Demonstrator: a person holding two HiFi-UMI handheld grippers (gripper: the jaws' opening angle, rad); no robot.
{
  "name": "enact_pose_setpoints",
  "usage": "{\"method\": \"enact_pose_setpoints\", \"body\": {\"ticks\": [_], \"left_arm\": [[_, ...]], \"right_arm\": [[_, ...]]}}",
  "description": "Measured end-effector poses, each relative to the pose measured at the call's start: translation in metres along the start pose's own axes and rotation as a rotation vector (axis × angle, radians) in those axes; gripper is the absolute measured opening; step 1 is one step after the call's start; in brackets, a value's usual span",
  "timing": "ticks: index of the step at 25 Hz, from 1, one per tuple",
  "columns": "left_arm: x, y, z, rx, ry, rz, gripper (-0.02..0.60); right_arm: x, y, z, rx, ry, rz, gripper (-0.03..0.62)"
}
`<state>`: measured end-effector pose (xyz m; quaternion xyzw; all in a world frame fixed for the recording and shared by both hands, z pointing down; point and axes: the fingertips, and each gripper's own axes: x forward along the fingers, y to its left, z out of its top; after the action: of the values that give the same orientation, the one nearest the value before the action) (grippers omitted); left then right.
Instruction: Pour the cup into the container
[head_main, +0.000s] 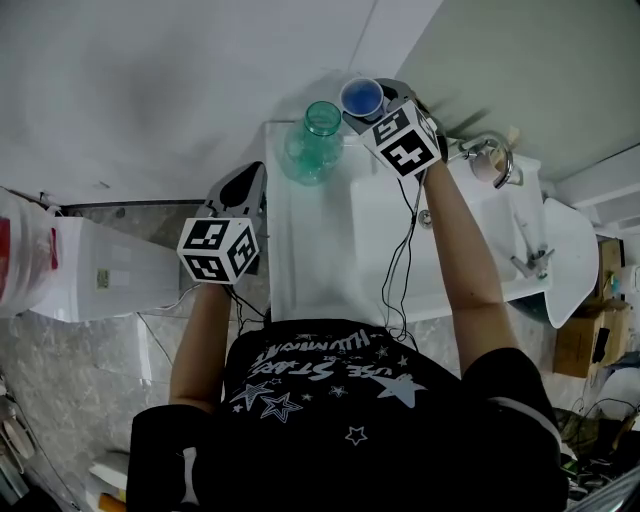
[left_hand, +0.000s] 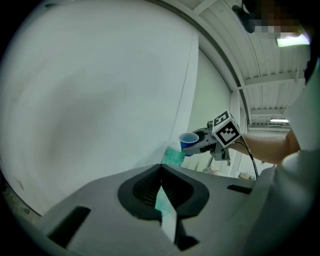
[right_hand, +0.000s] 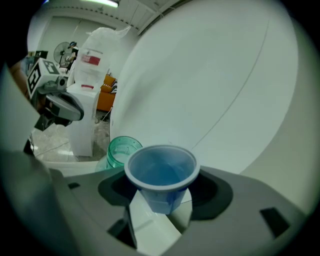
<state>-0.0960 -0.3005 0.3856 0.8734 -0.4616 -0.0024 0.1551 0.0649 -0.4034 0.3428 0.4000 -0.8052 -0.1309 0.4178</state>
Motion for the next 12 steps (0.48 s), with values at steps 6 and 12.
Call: {"method": "enact_pose_setpoints", "body": {"ticks": [6,12], "left_arm": [[0.001,-0.006,0.001,0.012,0.005,0.011,0.009],[0.007,-0.016,0.002,0.051,0.006,0.023,0.01]], "right_arm": [[-0.005,-0.007,-0.013,0.2,-0.097,-0.003,0.296],[-0.016,-0.02,-0.036,0.321,-0.197,-0.06,0.296]]}}
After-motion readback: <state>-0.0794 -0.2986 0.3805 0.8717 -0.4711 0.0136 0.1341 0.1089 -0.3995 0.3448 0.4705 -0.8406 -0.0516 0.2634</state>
